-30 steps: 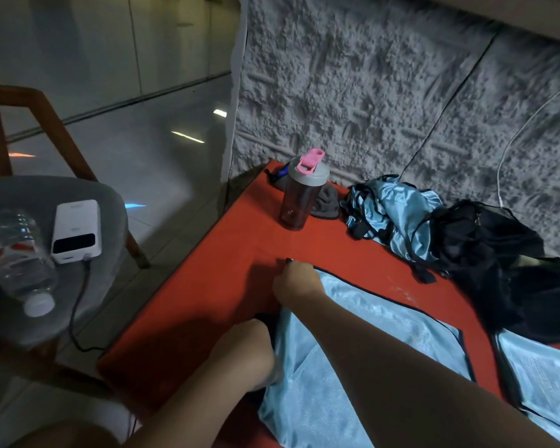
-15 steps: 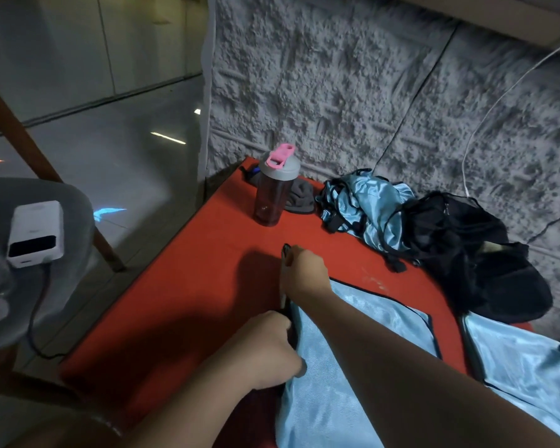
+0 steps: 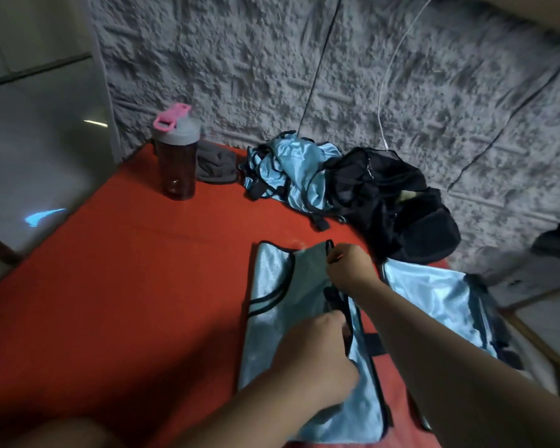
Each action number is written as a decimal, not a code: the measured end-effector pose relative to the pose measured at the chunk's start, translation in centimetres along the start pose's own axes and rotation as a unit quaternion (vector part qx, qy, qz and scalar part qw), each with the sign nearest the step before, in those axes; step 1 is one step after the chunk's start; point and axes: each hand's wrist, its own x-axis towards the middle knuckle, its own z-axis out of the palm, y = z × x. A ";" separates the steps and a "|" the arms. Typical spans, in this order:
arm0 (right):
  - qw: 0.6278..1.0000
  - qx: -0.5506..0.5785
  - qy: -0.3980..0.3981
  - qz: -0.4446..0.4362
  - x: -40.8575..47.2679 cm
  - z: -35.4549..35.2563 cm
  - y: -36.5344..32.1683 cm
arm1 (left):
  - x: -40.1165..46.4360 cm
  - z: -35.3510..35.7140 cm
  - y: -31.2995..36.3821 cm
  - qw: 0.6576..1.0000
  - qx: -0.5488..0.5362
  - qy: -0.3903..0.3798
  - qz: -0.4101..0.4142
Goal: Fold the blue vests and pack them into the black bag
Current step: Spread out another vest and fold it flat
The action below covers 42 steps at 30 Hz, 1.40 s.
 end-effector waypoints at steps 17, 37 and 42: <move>0.997 -0.038 0.029 0.059 -0.2 -0.4 6.3 | 1.1 4.3 1.2 0.992 -0.022 -0.124 0.020; 0.958 -0.245 -0.120 -0.084 -15.9 1.8 10.4 | 2.3 0.7 -8.9 0.927 0.350 -0.127 0.041; 0.958 -0.251 -0.134 -0.039 -15.6 -0.7 10.8 | 2.4 0.2 -8.2 0.937 0.324 -0.122 0.039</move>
